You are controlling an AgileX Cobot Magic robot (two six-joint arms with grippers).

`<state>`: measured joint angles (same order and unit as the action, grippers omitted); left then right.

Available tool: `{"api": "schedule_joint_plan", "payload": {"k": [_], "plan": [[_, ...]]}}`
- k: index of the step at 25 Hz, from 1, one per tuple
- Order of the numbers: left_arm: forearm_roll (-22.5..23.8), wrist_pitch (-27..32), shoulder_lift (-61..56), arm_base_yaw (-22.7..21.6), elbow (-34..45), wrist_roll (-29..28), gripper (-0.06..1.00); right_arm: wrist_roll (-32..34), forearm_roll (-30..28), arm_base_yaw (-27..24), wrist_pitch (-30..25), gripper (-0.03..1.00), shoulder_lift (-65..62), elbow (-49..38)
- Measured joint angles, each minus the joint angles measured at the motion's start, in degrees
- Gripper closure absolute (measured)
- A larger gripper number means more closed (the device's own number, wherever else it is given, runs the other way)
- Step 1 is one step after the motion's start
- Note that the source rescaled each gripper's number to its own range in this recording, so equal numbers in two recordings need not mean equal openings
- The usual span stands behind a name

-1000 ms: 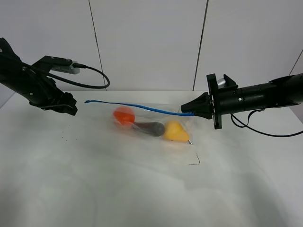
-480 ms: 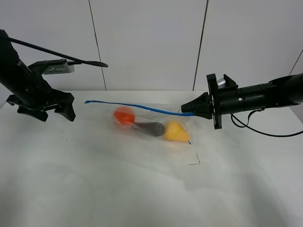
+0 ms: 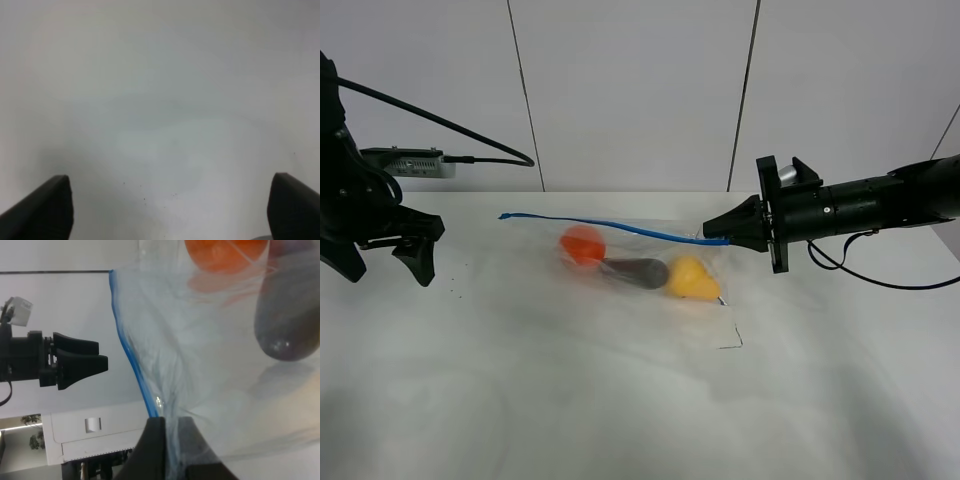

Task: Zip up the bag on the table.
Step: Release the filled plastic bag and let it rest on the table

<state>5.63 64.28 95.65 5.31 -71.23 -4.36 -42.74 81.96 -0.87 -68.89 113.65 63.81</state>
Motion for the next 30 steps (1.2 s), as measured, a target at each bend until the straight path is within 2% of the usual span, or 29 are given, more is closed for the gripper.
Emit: {"api": "schedule_joint_plan", "payload": {"k": [8,15,26,30], "plan": [[-0.6,3.6,0.0,-4.6,0.0,-0.2,-0.06,0.0,0.0,0.0,0.0,0.97,0.0,0.0],[-0.4,3.6,-6.0,-4.9,3.1,0.4,-0.06,0.0,-0.3,0.0,0.0,0.97,0.0,0.0],[-0.5,3.5,-37.1,-4.9,25.6,0.4,-0.06,0.0,-0.4,0.0,0.0,0.97,0.0,0.0],[-0.5,1.3,-48.3,-4.9,32.9,0.4,-0.06,0.0,-0.4,0.0,0.0,0.97,0.0,0.0]]}}
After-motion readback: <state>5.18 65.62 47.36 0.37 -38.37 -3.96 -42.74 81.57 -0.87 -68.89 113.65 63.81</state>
